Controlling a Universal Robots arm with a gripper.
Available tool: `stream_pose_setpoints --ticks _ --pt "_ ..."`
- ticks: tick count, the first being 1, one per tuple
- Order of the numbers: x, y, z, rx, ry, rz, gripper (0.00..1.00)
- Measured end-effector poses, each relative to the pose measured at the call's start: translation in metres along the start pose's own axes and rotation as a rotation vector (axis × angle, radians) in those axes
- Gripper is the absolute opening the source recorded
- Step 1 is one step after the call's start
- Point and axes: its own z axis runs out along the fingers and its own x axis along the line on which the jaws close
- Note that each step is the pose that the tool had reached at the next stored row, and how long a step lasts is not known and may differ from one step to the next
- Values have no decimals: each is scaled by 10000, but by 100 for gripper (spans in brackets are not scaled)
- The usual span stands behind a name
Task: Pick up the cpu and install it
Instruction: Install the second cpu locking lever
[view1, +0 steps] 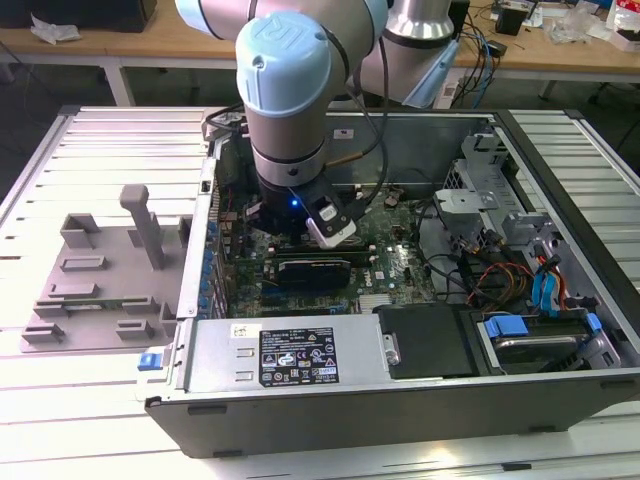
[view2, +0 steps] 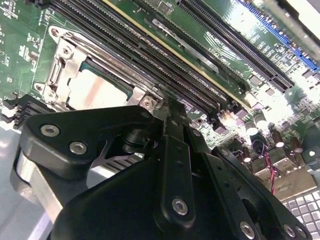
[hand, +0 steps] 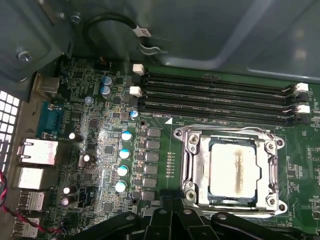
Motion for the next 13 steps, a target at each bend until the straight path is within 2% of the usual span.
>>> stream_pose_setpoints --ticks 4,6,8,10,12,13 --pt "6 -4 22 5 0 -1 11" --pt "6 -3 22 75 6 -4 11" --pt "5 0 11 81 8 -5 11" --pt "-1 21 -79 113 10 -6 11" --pt "-12 54 -212 170 16 -9 11" --pt "-15 62 -249 186 17 -10 11"
